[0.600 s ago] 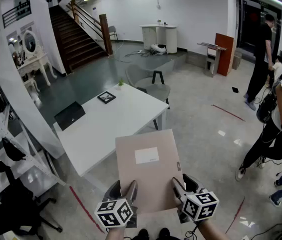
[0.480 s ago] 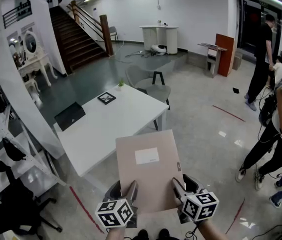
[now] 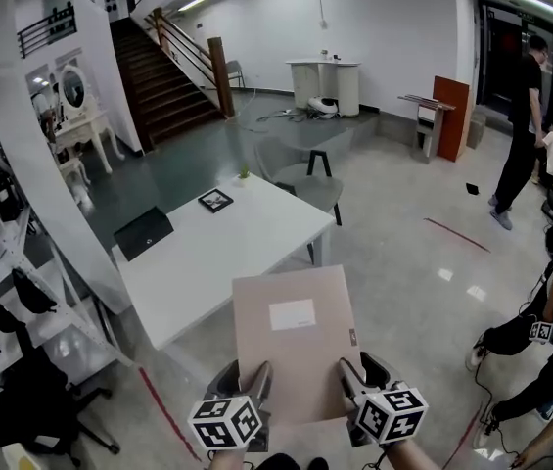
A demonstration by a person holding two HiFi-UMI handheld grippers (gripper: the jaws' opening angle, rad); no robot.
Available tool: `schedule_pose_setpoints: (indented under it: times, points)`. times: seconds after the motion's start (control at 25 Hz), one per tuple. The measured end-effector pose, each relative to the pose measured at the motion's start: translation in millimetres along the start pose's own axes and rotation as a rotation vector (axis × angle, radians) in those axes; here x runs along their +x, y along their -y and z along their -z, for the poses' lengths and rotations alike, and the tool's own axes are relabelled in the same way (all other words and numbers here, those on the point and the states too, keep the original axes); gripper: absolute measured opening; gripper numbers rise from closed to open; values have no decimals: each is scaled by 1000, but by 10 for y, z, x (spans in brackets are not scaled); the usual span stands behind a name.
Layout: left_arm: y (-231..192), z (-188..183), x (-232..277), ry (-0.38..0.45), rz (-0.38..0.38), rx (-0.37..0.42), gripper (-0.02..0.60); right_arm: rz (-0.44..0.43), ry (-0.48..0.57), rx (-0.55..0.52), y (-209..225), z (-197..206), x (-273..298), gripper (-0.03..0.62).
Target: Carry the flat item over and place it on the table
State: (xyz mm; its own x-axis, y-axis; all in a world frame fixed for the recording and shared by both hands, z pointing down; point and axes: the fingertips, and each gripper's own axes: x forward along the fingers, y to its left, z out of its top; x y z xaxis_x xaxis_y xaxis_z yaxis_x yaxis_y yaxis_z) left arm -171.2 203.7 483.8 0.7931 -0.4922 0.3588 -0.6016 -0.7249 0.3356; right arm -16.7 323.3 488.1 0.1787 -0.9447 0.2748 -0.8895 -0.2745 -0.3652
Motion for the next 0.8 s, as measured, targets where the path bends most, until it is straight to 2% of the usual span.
schedule_pose_setpoints:
  times: [0.4,0.64,0.8]
  points:
    - [-90,-29,309,-12,-20,-1,265,-5,-14,8,171,-16,309,183]
    - [-313,-196,830,-21,-2,-8,265,6,-16,12,315,-135,830,183]
    - [-461,-461,1261,-18,3,-8,265,11,-12,14,434,-347,1290,183]
